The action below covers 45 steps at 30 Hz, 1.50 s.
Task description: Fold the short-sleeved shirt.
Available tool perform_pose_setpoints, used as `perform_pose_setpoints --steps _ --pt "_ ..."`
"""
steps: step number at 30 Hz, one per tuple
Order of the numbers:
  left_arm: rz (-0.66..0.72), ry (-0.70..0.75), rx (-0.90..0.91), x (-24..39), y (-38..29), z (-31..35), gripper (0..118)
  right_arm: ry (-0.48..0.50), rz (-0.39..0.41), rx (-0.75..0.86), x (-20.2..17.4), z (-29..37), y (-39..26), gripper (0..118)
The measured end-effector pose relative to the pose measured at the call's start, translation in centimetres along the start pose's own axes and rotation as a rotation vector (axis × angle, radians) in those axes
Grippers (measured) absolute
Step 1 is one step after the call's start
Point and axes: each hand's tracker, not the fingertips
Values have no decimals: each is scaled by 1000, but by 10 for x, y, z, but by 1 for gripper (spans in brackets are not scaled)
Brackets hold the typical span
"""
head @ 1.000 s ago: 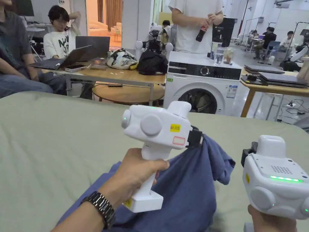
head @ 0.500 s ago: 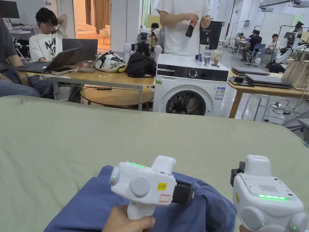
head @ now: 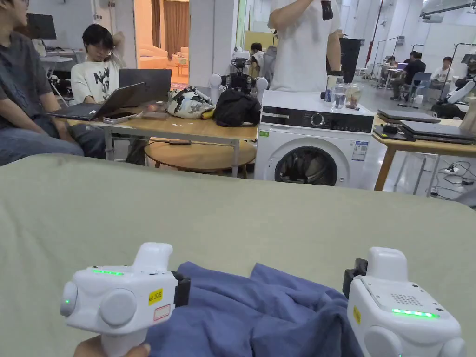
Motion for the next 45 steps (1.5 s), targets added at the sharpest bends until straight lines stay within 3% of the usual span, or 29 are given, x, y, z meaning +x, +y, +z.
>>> perform_pose_setpoints --steps 5,14,15,18,20,27,28,30,35,41,42,45 --pt "113 25 -92 -52 20 -16 0 14 17 -25 -3 -5 -3 0" --pt "78 1 -204 -77 70 -96 0 6 38 -59 10 -14 -5 0" --pt "85 -9 -209 -76 73 -105 6 3 37 -62 12 -15 -5 0" --pt "94 -29 -249 -72 83 -144 63 -6 36 -71 18 -18 -3 0" --pt "87 -8 -264 -69 83 -165 67 -10 33 -76 23 -20 -2 0" --pt "58 134 -405 -69 64 -240 64 -23 36 -113 36 -36 -1 0" --pt "21 162 -373 -60 63 -234 55 -27 37 -117 39 -38 0 0" --pt "-81 154 -304 -43 61 -229 7 -33 37 -122 44 -42 2 0" --pt "-67 84 -307 -45 57 -207 2 -30 46 -175 61 -69 9 0" --pt "-19 53 -167 -57 57 -145 2 16 98 -345 74 -119 13 1" --pt "4 52 -153 -59 56 -135 2 25 109 -386 74 -127 13 11" --pt "2 58 -131 -65 51 -115 2 64 124 -537 75 -157 0 56"
